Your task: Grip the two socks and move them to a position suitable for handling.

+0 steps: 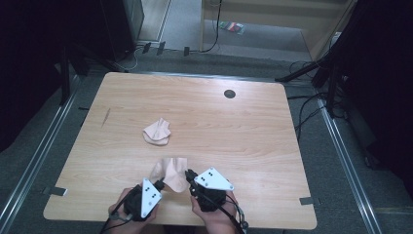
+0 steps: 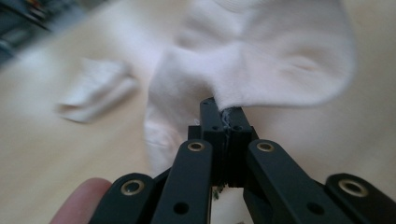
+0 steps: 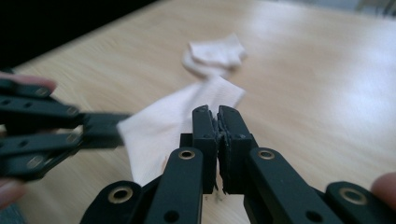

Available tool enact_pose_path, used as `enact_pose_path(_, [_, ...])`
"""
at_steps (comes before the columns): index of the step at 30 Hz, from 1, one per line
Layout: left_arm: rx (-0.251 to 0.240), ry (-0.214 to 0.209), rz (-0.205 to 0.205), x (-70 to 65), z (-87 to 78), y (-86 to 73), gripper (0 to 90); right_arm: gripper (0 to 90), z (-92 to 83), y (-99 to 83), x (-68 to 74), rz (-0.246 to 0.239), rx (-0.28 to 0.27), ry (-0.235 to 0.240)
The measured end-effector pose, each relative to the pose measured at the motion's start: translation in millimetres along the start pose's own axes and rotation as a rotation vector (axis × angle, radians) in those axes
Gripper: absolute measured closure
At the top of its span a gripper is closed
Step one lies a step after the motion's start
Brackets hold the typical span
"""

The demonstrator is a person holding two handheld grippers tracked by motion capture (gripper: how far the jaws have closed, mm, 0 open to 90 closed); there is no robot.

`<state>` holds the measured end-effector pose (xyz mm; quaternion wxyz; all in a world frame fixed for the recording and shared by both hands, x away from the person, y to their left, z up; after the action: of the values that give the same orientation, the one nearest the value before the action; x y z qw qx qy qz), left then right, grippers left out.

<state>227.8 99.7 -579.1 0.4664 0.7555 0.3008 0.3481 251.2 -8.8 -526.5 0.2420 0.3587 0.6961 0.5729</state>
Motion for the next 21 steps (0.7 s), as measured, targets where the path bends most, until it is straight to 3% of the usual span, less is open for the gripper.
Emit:
enact_pose_path(1, [0.023, -0.052, -0.034, -7.8, 4.9, -6.5, 89.6, 87.8, 1.1, -7.4, -7.2, 0.002, 0.027, -0.016])
enact_pose_path(3, [0.046, -0.145, -0.114, -19.3, 11.8, -14.5, 80.4, 87.8, 2.1, -21.1, -22.8, 0.008, 0.08, -0.043])
enact_pose_path(4, [0.046, -0.145, -0.114, -19.3, 11.8, -14.5, 72.9, 87.8, 2.1, -21.1, -22.8, 0.008, 0.08, -0.043])
enact_pose_path(5, [0.05, -0.192, -0.162, -23.0, 14.1, -15.8, 72.9, 87.8, 1.9, -26.8, -30.8, 0.015, 0.101, -0.057])
enact_pose_path(6, [0.022, -0.246, -0.2, -24.2, 12.6, -12.4, 62.6, 87.7, 1.0, -37.4, -48.6, 0.01, 0.142, -0.086])
enact_pose_path(8, [-0.041, -0.301, -0.217, -18.3, 7.6, -4.4, 58.9, 87.3, -1.2, -42.1, -61.6, -0.005, 0.153, -0.124])
enact_pose_path(9, [-0.053, -0.305, -0.222, -14.2, 6.2, -2.6, 55.9, 84.8, -2.6, -44.7, -68.6, -0.022, 0.161, -0.138])
enact_pose_path(11, [-0.08, -0.276, -0.256, 2.2, 4.5, 0.0, 52.0, 73.3, -4.4, -46.0, -75.2, -0.009, 0.16, -0.137])
enact_pose_path(13, [-0.077, -0.217, -0.314, 22.5, 5.3, -2.9, 51.0, 67.1, -9.0, -43.6, -85.6, 0.022, 0.137, -0.178])
enact_pose_path(14, [-0.077, -0.217, -0.314, 22.5, 5.3, -2.9, 51.5, 67.1, -9.0, -43.6, -85.6, 0.022, 0.137, -0.178])
enact_pose_path(15, [-0.056, -0.137, -0.388, 42.5, 7.9, -10.6, 53.6, 63.7, -14.8, -41.0, -95.2, 0.093, 0.116, -0.203])
enact_pose_path(18, [-0.033, -0.11, -0.475, 52.5, 12.9, -18.3, 57.2, 62.1, -19.6, -45.3, -101.0, 0.157, 0.133, -0.208])
enact_pose_path(21, [-0.003, -0.115, -0.508, 51.5, 21.5, -22.1, 58.3, 54.5, -18.0, -57.5, -94.3, 0.219, 0.187, -0.159])
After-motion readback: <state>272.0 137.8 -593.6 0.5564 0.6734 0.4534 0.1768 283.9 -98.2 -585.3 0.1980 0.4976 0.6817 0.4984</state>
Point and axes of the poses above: each handheld gripper's, and its own axes: z roughly forward along the jaws, y roughly out of its top, x roughly to its left, the point moved 9 cm from there along z, roughly forward along the jaws, and after that the axes turned 15 degrees about -x, right-handed, at the moved point
